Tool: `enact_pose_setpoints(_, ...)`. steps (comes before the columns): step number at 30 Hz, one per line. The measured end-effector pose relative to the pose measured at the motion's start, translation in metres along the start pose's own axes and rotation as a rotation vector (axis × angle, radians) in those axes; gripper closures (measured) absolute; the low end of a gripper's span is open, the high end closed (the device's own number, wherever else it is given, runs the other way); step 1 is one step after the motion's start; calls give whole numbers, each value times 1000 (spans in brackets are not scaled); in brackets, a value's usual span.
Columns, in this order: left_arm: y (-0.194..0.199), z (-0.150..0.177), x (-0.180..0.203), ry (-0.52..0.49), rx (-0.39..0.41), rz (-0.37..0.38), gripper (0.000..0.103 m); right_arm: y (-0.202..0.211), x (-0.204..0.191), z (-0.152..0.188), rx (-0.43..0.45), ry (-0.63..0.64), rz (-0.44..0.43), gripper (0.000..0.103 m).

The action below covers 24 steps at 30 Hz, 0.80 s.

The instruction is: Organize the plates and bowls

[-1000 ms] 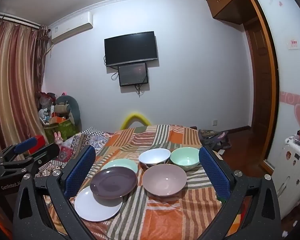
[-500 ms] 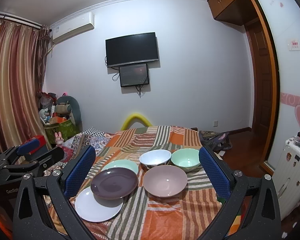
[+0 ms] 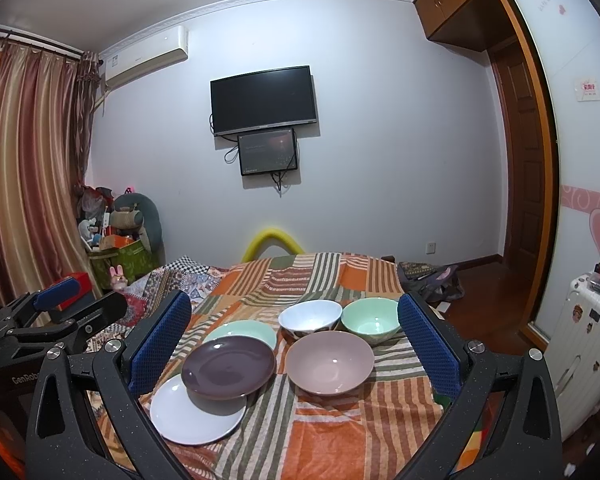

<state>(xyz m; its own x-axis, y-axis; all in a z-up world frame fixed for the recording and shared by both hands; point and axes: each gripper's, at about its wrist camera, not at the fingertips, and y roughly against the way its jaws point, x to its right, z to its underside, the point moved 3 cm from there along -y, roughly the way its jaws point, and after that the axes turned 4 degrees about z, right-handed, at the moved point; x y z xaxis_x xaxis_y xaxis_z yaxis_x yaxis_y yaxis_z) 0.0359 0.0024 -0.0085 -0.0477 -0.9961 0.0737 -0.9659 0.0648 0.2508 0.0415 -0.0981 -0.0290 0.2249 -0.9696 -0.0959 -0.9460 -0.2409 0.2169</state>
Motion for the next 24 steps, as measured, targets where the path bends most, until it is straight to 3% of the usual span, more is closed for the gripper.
enact_pose_setpoints(24, -2, 1, 3, 3, -6, 10, 0, 1, 1, 1, -2, -2, -5, 0)
